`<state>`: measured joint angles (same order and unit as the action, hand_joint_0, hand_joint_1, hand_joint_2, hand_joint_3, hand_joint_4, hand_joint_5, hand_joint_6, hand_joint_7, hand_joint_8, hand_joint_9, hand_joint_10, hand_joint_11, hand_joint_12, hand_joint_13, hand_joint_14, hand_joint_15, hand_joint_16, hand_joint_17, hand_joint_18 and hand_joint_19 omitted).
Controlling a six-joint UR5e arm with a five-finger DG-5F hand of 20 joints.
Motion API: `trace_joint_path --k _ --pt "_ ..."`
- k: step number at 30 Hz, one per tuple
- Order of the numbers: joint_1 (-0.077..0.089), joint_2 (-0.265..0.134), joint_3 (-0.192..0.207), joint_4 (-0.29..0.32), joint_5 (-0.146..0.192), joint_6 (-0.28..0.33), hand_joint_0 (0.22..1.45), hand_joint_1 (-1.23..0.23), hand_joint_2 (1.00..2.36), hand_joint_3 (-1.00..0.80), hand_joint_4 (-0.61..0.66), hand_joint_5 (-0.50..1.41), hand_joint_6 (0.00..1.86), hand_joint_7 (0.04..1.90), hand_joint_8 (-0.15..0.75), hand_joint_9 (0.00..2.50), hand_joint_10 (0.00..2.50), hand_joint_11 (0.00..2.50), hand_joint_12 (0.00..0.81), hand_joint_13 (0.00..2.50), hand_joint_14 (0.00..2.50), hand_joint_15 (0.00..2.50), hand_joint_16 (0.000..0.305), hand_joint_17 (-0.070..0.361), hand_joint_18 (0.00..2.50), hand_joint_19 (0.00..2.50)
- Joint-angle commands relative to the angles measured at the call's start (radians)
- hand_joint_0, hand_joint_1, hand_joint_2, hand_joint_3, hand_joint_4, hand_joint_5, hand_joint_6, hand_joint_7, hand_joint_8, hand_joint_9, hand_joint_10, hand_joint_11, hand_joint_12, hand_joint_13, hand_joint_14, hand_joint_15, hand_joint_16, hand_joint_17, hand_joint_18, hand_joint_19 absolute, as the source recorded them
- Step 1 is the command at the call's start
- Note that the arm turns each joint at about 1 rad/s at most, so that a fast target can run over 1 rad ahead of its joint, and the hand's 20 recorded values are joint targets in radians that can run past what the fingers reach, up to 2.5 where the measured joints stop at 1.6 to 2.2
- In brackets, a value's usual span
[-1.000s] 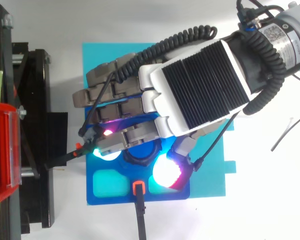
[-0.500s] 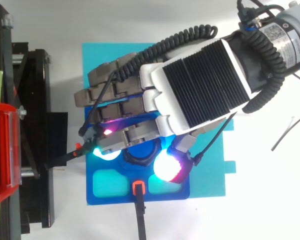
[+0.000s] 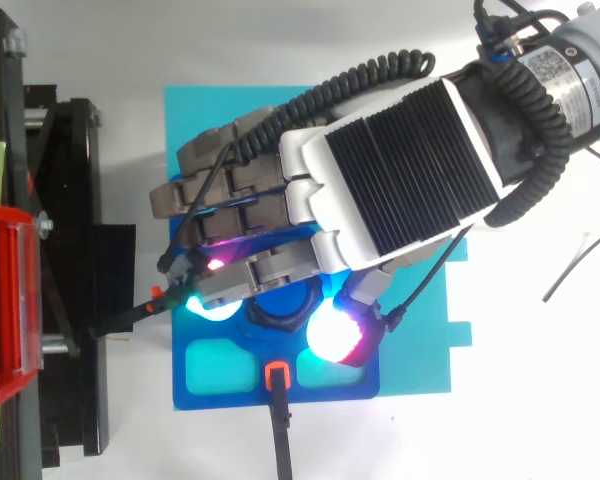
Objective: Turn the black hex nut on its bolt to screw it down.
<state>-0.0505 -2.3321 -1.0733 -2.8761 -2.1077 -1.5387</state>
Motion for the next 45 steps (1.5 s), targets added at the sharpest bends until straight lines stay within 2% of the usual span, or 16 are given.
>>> trace_joint_path --k 1,5,10,16,19,22,27,29,35,42,45 --pt "0.001 0.000 0.001 0.000 0.000 0.000 0.53 -0.72 1.00 -0.49 0.21 -0.06 0.50 1.47 0.216 0.69 0.01 0.15 0.286 0.53 0.00 0.07 0.043 0.096 0.46 0.37" --pt "0.001 0.000 -0.001 0.000 0.000 0.000 0.52 -0.71 1.00 -0.50 0.21 -0.05 0.50 1.47 0.223 0.70 0.01 0.15 0.290 0.53 0.00 0.07 0.044 0.098 0.46 0.36" --pt "0.000 0.000 -0.001 0.001 0.000 0.000 0.61 -0.70 1.00 -0.45 0.18 -0.05 0.50 1.48 0.211 0.71 0.01 0.15 0.274 0.53 0.00 0.07 0.040 0.090 0.44 0.37" --pt "0.001 0.000 -0.001 0.004 0.000 0.000 0.60 -0.70 1.01 -0.39 0.19 -0.06 0.50 1.49 0.208 0.71 0.01 0.16 0.271 0.53 0.00 0.07 0.040 0.090 0.45 0.38" --pt "0.001 0.000 -0.001 0.004 0.000 0.000 0.51 -0.64 1.00 -0.50 0.20 -0.05 0.50 1.47 0.226 0.72 0.01 0.16 0.289 0.54 0.00 0.07 0.044 0.098 0.47 0.37" --pt "0.003 0.000 -0.001 0.003 0.002 0.000 0.46 -0.58 1.00 -0.50 0.21 -0.06 0.50 1.44 0.239 0.72 0.01 0.16 0.307 0.55 0.00 0.07 0.047 0.107 0.49 0.36" --pt "0.007 0.000 0.001 0.006 0.002 0.002 0.40 -0.45 1.00 -0.50 0.25 -0.08 0.50 1.24 0.265 0.72 0.00 0.13 0.341 0.56 0.00 0.06 0.056 0.125 0.52 0.35" --pt "0.011 0.002 0.003 0.006 0.002 0.002 0.38 -0.42 1.00 -0.50 0.25 -0.09 0.50 1.22 0.271 0.72 0.00 0.13 0.348 0.56 0.00 0.05 0.058 0.130 0.52 0.35" --pt "0.017 0.000 0.064 -0.020 0.002 0.002 0.36 -0.38 1.00 -0.50 0.28 -0.11 0.50 1.13 0.275 0.71 0.00 0.12 0.357 0.56 0.00 0.05 0.060 0.135 0.52 0.34" --pt "0.021 0.002 0.147 -0.169 0.000 -0.020 0.37 -0.37 1.00 -0.50 0.28 -0.11 0.50 1.11 0.276 0.71 0.01 0.13 0.354 0.56 0.00 0.05 0.059 0.133 0.52 0.35" --pt "0.018 0.002 0.177 -0.226 0.000 -0.044 0.37 -0.36 1.00 -0.50 0.29 -0.11 0.50 1.11 0.276 0.72 0.00 0.13 0.353 0.56 0.00 0.05 0.059 0.133 0.51 0.34"
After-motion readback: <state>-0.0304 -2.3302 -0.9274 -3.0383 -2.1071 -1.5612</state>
